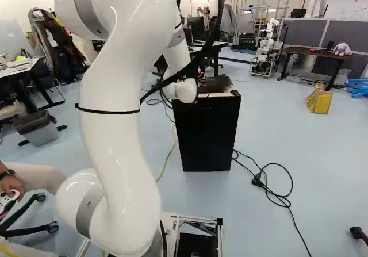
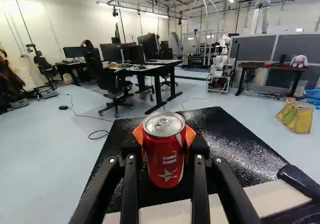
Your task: Grab a drink from the fridge
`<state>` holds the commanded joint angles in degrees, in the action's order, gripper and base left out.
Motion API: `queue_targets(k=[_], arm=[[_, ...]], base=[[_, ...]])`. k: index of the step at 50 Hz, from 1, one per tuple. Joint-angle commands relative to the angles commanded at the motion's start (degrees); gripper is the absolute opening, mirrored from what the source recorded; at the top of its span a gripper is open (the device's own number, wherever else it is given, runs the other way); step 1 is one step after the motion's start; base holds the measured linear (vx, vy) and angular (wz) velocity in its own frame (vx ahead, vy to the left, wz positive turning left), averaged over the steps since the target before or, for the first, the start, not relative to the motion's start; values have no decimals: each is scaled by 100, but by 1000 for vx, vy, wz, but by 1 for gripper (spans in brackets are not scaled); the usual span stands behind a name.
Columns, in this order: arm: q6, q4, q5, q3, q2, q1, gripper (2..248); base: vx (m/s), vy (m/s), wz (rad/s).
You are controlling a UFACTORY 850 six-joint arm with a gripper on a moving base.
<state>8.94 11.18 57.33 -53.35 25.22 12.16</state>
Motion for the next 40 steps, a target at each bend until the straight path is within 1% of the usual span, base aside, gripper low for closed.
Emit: queue_targets(k=[16,40], arm=[[-94,-118,-77,510,-435,-128,98],[-295,-368,-241,1593,-1358,-401,98]], base=[[0,0,0],[0,0,0]])
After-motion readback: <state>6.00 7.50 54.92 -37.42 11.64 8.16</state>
